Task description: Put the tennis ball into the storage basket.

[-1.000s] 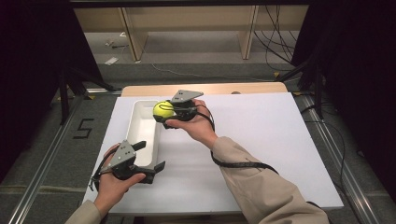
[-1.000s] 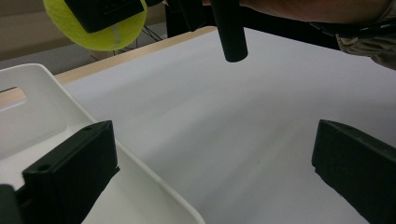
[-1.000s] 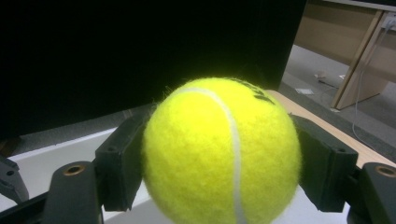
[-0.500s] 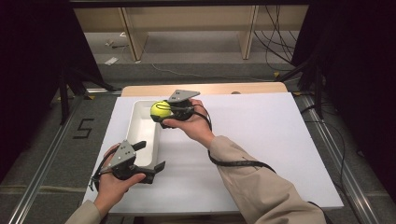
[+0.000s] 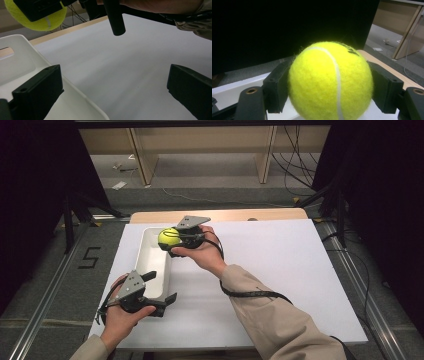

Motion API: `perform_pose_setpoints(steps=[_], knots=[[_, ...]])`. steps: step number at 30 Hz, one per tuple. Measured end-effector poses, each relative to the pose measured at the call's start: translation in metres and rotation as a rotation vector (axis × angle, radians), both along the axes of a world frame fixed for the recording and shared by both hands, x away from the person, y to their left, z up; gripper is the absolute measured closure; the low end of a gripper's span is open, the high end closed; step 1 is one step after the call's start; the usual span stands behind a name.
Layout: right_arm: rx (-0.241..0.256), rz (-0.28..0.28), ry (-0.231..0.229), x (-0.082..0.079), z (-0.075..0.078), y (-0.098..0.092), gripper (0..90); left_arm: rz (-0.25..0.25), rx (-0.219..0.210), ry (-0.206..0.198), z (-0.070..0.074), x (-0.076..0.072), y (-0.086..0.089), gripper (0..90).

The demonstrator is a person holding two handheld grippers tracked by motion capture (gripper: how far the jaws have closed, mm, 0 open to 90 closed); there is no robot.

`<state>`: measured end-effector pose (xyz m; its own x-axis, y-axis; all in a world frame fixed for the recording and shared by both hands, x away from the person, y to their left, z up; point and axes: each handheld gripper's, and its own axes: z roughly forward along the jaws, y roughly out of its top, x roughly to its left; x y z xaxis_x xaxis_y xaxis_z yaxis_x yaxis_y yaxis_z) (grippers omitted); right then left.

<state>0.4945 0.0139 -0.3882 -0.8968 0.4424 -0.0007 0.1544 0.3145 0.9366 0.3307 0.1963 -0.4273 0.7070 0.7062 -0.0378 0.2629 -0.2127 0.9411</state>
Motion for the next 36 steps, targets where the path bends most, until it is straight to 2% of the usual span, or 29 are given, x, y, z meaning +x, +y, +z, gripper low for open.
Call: perform_pose_setpoints(steps=[36], knots=[[-0.023,0.017,0.005,0.003,-0.004,0.019,26.9,-0.001,0.002,-0.001,0.000,0.000,0.000,0.0]])
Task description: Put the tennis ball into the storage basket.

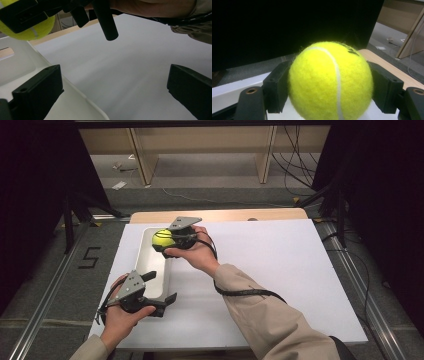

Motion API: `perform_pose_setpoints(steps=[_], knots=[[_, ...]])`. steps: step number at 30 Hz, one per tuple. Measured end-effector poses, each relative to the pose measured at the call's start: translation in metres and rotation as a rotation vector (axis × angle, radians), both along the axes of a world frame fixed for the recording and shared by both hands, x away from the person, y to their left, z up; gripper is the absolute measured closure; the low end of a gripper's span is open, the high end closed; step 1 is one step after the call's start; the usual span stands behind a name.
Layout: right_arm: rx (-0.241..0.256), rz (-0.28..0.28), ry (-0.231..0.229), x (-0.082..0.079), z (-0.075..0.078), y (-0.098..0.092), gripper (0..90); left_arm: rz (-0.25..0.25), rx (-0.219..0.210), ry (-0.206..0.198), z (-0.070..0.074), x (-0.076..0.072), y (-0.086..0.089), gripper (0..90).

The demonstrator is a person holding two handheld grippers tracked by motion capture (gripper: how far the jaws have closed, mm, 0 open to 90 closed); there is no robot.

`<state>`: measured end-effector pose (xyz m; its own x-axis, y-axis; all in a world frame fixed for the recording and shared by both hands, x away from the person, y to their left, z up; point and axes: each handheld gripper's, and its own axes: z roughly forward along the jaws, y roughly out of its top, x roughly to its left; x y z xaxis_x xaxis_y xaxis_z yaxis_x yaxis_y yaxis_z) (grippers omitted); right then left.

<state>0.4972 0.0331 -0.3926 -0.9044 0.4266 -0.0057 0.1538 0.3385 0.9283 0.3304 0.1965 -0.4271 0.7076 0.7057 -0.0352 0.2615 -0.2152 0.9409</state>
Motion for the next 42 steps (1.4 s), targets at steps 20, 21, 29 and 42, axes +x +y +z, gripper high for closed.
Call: perform_pose_setpoints(steps=[20,21,29,42], knots=[[-0.008,0.012,0.004,0.002,-0.003,0.008,26.9,0.000,0.000,0.001,0.000,0.000,0.000,0.0],[-0.007,0.012,0.005,0.003,-0.003,0.009,26.9,0.000,0.000,0.001,0.000,0.000,0.000,0.0],[-0.005,0.013,0.011,0.003,-0.004,0.010,26.9,0.000,0.000,0.000,0.000,0.000,0.000,0.0],[-0.011,0.018,0.016,0.004,-0.008,0.016,26.9,-0.005,0.002,-0.003,0.000,0.000,0.000,0.0]])
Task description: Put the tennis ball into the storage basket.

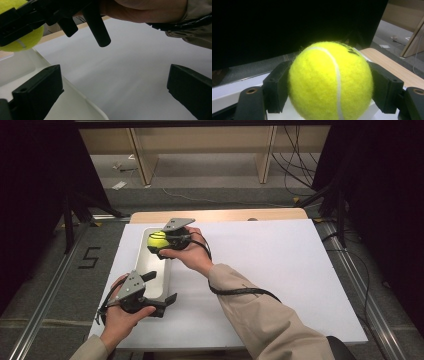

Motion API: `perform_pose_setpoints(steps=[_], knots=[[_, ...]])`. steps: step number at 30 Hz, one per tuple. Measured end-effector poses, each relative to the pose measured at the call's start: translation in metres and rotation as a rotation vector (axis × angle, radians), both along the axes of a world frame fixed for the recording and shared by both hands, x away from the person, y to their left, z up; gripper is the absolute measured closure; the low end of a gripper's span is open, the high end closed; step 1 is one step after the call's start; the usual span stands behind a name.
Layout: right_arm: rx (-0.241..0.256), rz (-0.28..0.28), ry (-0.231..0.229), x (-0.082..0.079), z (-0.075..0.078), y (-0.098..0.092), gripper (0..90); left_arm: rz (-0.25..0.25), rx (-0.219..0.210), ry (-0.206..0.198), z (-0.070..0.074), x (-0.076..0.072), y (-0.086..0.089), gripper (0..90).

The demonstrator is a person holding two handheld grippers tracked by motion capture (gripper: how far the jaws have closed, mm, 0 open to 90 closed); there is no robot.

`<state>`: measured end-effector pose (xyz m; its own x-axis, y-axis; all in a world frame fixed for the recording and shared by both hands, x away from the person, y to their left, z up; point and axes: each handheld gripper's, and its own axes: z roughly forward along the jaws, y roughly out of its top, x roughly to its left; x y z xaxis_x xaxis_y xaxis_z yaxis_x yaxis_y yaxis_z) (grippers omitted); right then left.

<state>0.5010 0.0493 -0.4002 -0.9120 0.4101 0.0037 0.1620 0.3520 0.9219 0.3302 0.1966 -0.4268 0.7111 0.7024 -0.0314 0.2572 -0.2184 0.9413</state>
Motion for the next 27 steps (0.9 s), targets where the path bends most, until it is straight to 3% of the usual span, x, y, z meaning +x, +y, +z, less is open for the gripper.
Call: perform_pose_setpoints(steps=[27], knots=[[-0.015,0.013,0.004,0.0010,-0.0029,0.0096,26.8,0.000,-0.002,0.005,-0.0004,-0.0002,-0.0006,0.0]])
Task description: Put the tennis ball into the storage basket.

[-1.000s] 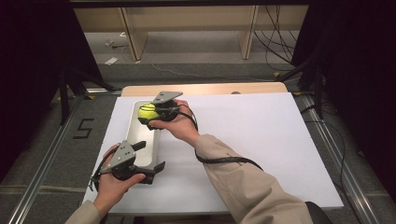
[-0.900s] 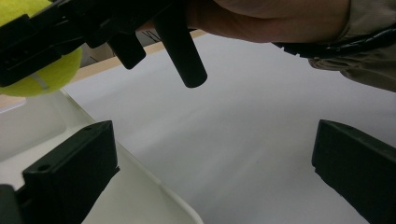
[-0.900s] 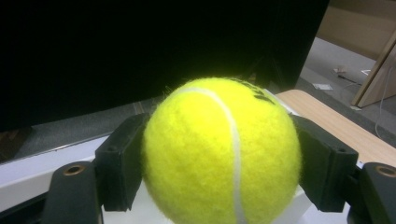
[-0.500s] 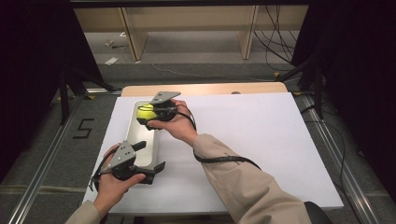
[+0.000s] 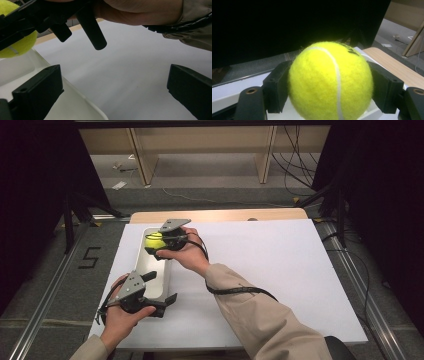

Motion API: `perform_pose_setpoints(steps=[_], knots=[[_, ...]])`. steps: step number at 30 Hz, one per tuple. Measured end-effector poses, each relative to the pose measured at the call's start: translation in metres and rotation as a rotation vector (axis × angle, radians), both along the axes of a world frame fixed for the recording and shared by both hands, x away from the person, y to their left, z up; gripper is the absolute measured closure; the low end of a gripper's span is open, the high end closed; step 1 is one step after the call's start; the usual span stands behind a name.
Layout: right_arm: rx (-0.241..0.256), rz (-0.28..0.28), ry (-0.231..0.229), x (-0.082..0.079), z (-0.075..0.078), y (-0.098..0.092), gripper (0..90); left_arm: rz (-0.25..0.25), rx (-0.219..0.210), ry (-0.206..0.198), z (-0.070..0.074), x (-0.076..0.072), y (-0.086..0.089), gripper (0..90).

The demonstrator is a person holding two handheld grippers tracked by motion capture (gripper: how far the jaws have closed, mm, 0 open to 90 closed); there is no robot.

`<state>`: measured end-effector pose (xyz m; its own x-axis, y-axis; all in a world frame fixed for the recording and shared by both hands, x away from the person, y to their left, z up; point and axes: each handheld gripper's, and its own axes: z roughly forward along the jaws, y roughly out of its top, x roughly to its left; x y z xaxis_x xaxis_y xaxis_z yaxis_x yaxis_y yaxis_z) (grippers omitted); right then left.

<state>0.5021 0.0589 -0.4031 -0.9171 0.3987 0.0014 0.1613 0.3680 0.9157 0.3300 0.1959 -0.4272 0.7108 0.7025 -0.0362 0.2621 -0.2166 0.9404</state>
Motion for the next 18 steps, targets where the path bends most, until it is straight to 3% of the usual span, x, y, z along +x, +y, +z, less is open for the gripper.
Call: perform_pose_setpoints(steps=[18], knots=[[-0.023,0.018,0.005,0.0003,-0.0048,0.0087,26.8,0.000,0.002,-0.002,0.0001,0.0000,0.0003,0.0]])
